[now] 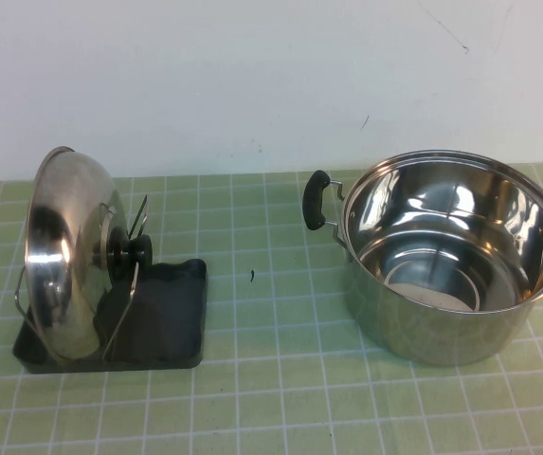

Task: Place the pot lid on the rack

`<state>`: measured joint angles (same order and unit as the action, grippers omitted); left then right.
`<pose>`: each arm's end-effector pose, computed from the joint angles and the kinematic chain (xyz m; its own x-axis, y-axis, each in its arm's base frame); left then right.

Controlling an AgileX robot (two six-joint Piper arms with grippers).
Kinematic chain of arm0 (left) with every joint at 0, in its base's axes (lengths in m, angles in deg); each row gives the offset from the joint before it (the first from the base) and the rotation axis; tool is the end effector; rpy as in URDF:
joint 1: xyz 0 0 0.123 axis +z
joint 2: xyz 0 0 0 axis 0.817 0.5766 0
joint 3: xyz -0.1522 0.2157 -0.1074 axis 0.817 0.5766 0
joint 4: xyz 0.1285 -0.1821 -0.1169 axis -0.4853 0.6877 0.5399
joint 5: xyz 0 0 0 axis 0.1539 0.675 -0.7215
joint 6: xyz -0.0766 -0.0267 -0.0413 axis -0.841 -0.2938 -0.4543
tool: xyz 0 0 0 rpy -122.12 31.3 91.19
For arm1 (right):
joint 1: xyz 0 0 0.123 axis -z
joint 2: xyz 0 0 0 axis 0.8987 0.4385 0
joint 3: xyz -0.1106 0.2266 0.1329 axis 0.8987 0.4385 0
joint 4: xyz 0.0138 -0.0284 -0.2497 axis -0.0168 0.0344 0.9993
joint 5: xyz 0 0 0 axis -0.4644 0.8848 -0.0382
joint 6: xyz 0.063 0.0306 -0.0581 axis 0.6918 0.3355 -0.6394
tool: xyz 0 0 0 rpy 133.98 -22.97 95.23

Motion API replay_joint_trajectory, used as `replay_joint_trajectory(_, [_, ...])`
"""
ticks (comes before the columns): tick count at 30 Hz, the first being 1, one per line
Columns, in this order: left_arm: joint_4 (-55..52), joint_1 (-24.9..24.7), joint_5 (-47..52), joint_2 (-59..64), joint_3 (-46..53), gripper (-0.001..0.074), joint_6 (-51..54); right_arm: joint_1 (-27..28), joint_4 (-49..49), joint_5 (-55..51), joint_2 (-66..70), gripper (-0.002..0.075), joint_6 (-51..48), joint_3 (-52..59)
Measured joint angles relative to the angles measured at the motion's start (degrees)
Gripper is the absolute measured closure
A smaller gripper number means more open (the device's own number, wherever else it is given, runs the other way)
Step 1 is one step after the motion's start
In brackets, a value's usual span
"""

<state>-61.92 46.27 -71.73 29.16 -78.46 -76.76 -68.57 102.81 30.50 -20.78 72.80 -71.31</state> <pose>0.0418 -0.0050 0.2515 0.0051 -0.0426 -0.9991 0.1346 0.9900 -0.0415 0.0535 -0.0036 0.1750 -0.2562 0.0227 -0.9664 0.0131 0.9997 0.0201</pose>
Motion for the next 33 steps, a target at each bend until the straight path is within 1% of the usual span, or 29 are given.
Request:
replay_joint_trajectory(3, [1.13,2.21,-4.77,0.00,5.32,0.0738,0.00,0.00,0.00,0.00,0.00,0.0727,0.00,0.00])
replay_joint_trajectory(8, [2.12,3.99,-6.01,0.00,11.67,0.0738,0.00,0.00,0.00,0.00,0.00,0.0727,0.00,0.00])
replay_joint_trajectory(13, [4.40,6.47,-3.77,-0.09,12.07,0.0738,0.00,0.00,0.00,0.00,0.00,0.0727,0.00,0.00])
replay_joint_trajectory(18, [4.90,11.69,-0.75,-0.09,12.07,0.0738,0.04,0.00,0.00,0.00,0.00,0.0727,0.00,0.00])
replay_joint_trajectory(20, [4.89,12.79,-0.26,-0.09,12.07,0.0738,0.15,0.00,0.00,0.00,0.00,0.0727,0.00,0.00])
replay_joint_trajectory(23, [4.89,13.20,0.84,-0.09,12.07,0.0738,1.82,0.00,0.00,-0.04,0.00,0.0727,0.00,0.00])
replay_joint_trajectory(28, [4.93,12.11,0.98,-0.09,11.97,0.0738,5.69,0.00,0.00,-0.04,0.00,0.0727,0.00,0.00])
replay_joint_trajectory(33, [5.02,11.96,0.98,-0.09,11.97,0.0738,5.97,0.00,0.00,-0.04,0.00,0.0727,0.00,0.00])
